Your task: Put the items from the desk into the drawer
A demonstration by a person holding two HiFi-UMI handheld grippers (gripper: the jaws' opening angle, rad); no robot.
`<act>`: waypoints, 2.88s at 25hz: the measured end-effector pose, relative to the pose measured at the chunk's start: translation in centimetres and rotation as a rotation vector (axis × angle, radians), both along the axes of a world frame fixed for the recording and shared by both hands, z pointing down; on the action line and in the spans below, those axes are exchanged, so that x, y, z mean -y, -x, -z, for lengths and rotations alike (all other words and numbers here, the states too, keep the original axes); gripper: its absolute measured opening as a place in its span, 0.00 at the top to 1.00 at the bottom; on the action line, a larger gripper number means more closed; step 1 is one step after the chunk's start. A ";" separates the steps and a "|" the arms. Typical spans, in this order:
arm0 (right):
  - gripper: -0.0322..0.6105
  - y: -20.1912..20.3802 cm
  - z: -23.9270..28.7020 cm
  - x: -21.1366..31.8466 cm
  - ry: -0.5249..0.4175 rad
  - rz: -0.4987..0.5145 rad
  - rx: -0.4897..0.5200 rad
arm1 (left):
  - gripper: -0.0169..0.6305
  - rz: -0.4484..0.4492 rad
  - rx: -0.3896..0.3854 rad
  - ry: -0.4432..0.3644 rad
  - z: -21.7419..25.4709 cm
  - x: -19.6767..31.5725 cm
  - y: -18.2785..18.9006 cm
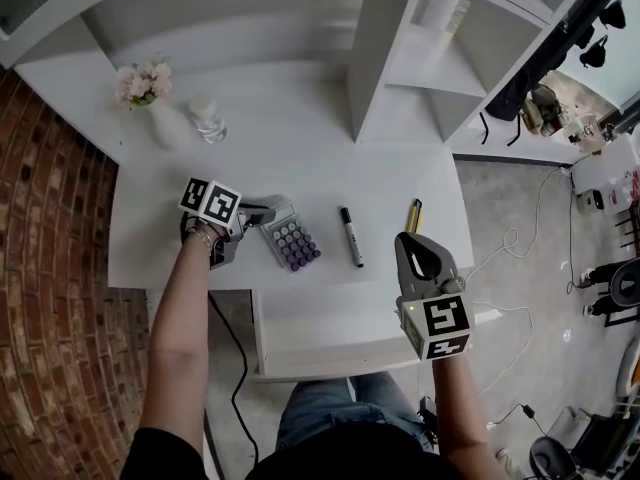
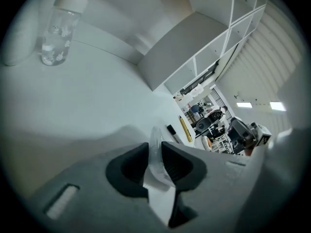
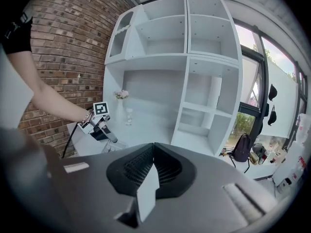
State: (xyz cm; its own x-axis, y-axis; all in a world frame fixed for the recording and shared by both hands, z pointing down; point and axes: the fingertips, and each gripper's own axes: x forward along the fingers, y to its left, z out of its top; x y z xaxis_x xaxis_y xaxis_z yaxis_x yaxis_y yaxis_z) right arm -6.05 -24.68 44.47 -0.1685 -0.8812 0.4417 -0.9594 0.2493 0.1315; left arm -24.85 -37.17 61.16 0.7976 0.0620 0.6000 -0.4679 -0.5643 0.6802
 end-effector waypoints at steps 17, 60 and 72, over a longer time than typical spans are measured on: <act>0.94 0.9 0.6 -4.5 0.002 0.101 0.053 | 0.85 0.350 -0.068 -0.039 2.0 -6.6 1.8; 0.94 1.7 -4.6 -12.3 0.132 0.059 0.092 | 0.84 0.201 0.301 0.037 -11.8 -22.1 1.6; 0.94 0.6 -5.2 -12.3 0.149 0.013 0.085 | 0.79 -0.072 0.604 -0.224 -13.8 -20.7 -1.9</act>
